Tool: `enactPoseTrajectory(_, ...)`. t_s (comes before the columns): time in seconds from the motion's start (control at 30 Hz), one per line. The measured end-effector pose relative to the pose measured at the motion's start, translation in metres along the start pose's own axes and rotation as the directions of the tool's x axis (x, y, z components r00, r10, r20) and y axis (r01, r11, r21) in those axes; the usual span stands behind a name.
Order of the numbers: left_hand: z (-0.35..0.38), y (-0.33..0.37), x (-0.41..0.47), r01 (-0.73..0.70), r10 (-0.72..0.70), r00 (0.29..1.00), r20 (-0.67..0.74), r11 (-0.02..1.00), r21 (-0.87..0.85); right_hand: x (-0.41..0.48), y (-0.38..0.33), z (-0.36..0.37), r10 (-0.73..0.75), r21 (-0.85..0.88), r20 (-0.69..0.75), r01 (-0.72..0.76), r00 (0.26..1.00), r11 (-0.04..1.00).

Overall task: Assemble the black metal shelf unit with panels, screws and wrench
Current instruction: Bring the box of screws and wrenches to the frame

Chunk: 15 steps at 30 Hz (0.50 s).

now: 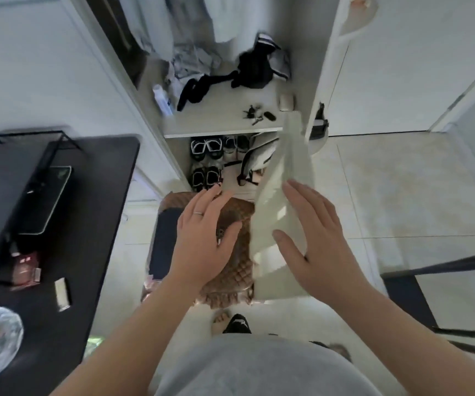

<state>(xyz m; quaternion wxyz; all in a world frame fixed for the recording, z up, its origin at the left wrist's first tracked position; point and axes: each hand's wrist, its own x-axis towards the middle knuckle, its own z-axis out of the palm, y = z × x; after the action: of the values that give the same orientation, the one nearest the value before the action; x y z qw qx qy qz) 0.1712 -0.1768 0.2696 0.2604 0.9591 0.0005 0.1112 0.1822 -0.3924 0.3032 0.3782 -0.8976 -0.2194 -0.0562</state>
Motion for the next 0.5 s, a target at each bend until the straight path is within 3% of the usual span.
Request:
enactPoseTrajectory(0.13,-0.006,-0.081,-0.009,0.102,-0.096,0.986,0.137,0.994,-0.033,0.015,-0.037,0.069,0.115,0.045,0.077,-0.119,0.990,0.992)
enactPoseTrajectory(0.23,-0.001,-0.129,-0.016,0.204,-0.191,0.935,0.299,0.979,-0.014,0.022,-0.046,0.116,0.254,0.063,0.192,-0.270,0.948,0.961)
enactPoseTrajectory(0.37,0.019,-0.177,-0.024,0.407,-0.337,0.808,0.483,0.912,-0.045,0.027,-0.034,0.173,0.470,0.007,0.333,-0.500,0.818,0.866)
enactPoseTrajectory(0.5,0.054,-0.213,-0.028,0.619,-0.481,0.652,0.586,0.784,-0.046,0.033,-0.003,0.229,0.646,-0.067,0.403,-0.684,0.648,0.727)
